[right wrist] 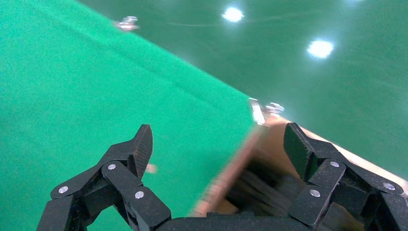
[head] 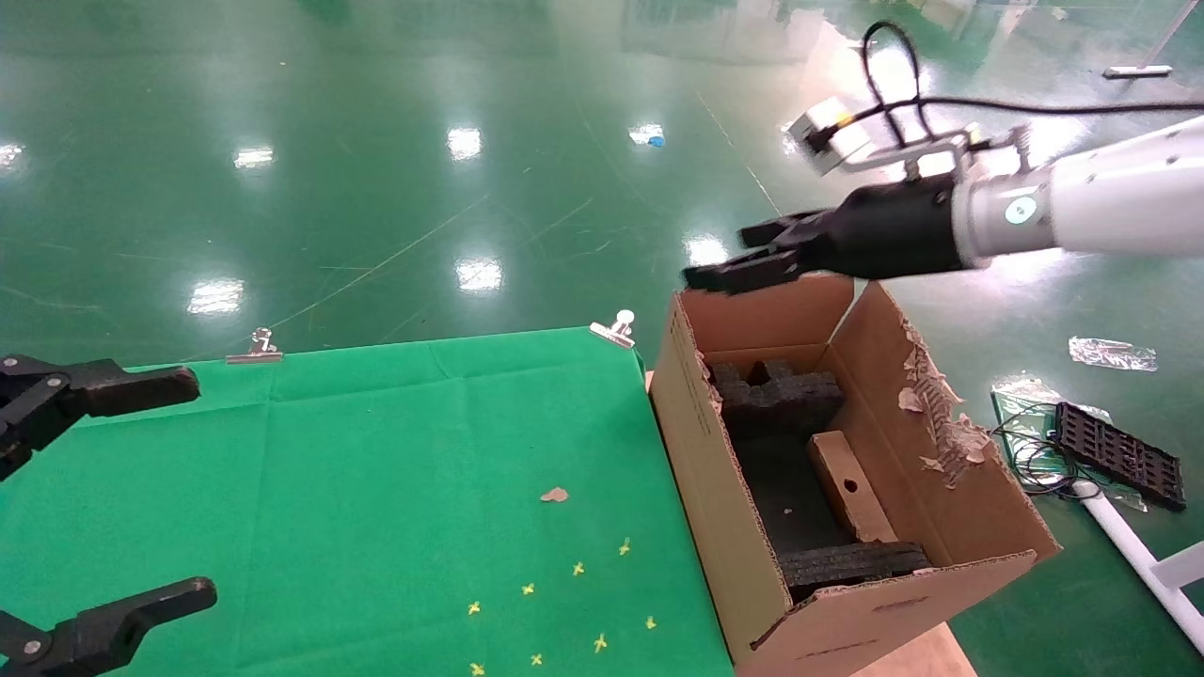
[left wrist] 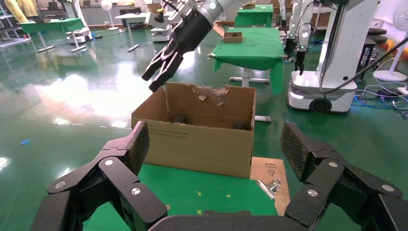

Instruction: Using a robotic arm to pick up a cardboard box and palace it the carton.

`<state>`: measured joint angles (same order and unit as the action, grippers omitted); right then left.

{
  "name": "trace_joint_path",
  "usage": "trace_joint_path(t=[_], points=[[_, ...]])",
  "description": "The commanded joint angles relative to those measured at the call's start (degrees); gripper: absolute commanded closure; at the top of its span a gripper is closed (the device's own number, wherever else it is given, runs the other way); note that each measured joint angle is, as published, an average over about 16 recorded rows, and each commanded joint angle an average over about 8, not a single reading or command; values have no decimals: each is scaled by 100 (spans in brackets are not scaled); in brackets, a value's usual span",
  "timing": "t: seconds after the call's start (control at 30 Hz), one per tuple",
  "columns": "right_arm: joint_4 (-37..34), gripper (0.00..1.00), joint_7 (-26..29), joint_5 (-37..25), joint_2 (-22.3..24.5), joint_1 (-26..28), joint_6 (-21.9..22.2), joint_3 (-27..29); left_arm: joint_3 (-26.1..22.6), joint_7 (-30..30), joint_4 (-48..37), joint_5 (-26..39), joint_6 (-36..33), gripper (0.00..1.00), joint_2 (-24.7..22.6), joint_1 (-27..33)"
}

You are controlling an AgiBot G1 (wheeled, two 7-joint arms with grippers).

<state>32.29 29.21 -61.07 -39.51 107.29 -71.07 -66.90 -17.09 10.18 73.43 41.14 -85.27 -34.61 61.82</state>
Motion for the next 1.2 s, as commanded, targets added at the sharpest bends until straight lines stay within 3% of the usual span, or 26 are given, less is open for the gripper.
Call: trace_joint_path(t=[0.03,1.2], points=[[199,0,-89,92,22,-220,-70,245,-1,0,0,0,0,0,0,0],[3649,0,-1631,1698,397,-4041,-1293,4497,-11,-6,0,-7,5,0,4,3]])
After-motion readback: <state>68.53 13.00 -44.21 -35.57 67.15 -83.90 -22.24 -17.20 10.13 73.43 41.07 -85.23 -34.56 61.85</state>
